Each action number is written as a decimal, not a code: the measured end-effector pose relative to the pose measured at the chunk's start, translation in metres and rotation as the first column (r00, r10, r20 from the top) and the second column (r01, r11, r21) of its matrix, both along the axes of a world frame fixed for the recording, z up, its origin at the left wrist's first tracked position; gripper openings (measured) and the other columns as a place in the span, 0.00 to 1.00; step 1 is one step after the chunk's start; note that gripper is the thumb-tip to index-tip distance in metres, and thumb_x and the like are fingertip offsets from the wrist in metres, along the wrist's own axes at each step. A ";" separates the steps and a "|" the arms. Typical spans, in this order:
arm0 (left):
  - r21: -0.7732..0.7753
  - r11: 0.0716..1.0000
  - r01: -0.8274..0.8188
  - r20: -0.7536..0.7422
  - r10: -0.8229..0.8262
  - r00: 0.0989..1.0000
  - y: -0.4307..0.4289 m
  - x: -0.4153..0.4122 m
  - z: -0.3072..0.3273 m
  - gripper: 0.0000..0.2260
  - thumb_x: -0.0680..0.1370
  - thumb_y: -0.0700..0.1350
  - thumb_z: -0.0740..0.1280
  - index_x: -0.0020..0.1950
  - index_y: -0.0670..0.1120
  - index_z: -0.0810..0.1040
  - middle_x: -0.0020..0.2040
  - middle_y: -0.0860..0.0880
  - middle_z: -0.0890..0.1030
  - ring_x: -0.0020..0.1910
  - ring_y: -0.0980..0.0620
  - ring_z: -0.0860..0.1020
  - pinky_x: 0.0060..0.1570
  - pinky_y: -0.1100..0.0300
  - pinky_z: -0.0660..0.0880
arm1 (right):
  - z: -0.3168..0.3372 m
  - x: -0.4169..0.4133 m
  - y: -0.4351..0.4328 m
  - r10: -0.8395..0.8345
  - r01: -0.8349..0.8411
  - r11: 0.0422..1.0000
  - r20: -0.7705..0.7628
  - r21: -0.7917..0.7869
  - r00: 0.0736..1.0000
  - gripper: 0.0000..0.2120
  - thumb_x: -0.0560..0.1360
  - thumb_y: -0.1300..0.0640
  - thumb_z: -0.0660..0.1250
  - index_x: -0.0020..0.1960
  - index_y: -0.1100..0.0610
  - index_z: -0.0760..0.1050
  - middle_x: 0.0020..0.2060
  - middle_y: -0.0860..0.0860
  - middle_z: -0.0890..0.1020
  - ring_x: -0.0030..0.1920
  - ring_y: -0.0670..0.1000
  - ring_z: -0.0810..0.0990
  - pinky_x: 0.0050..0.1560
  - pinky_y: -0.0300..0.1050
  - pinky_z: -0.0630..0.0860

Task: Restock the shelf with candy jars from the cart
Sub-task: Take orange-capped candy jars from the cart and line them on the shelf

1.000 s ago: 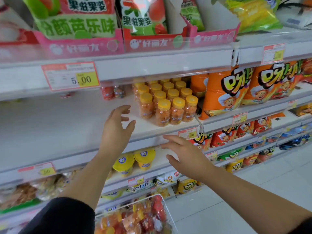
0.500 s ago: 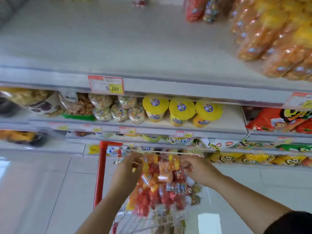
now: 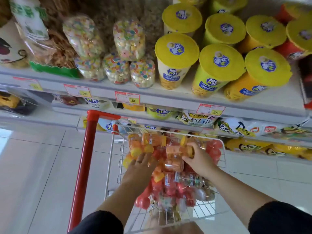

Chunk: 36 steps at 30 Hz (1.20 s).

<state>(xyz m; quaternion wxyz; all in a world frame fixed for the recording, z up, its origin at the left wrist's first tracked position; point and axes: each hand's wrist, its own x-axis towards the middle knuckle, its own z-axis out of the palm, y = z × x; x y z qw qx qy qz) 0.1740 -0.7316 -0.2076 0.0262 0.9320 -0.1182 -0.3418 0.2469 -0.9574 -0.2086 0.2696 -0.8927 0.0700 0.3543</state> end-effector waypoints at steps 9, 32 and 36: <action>0.154 0.969 0.191 0.124 -0.211 0.970 -0.010 0.015 -0.005 0.27 0.79 0.36 0.60 0.76 0.52 0.60 0.75 0.43 0.64 0.72 0.42 0.66 0.69 0.45 0.65 | 0.022 -0.004 -0.007 -0.035 0.032 0.991 0.026 0.128 0.999 0.16 0.76 0.47 0.71 0.59 0.43 0.69 0.52 0.46 0.78 0.45 0.46 0.80 0.38 0.40 0.75; -0.791 0.607 -0.076 0.366 0.569 0.736 -0.064 0.084 0.395 0.24 0.72 0.61 0.72 0.64 0.55 0.72 0.48 0.60 0.77 0.44 0.64 0.75 0.37 0.73 0.67 | 0.437 0.027 -0.077 -0.140 -0.084 0.964 0.746 0.254 0.651 0.18 0.75 0.46 0.71 0.63 0.47 0.74 0.55 0.40 0.76 0.54 0.41 0.75 0.53 0.35 0.70; -0.823 0.568 -0.007 0.390 0.574 0.720 -0.074 0.101 0.416 0.21 0.72 0.61 0.72 0.60 0.57 0.73 0.48 0.59 0.78 0.44 0.63 0.77 0.39 0.70 0.70 | 0.460 0.054 -0.082 -0.081 -0.029 0.994 0.889 0.105 0.450 0.19 0.75 0.44 0.70 0.64 0.46 0.75 0.56 0.47 0.78 0.55 0.50 0.76 0.55 0.49 0.74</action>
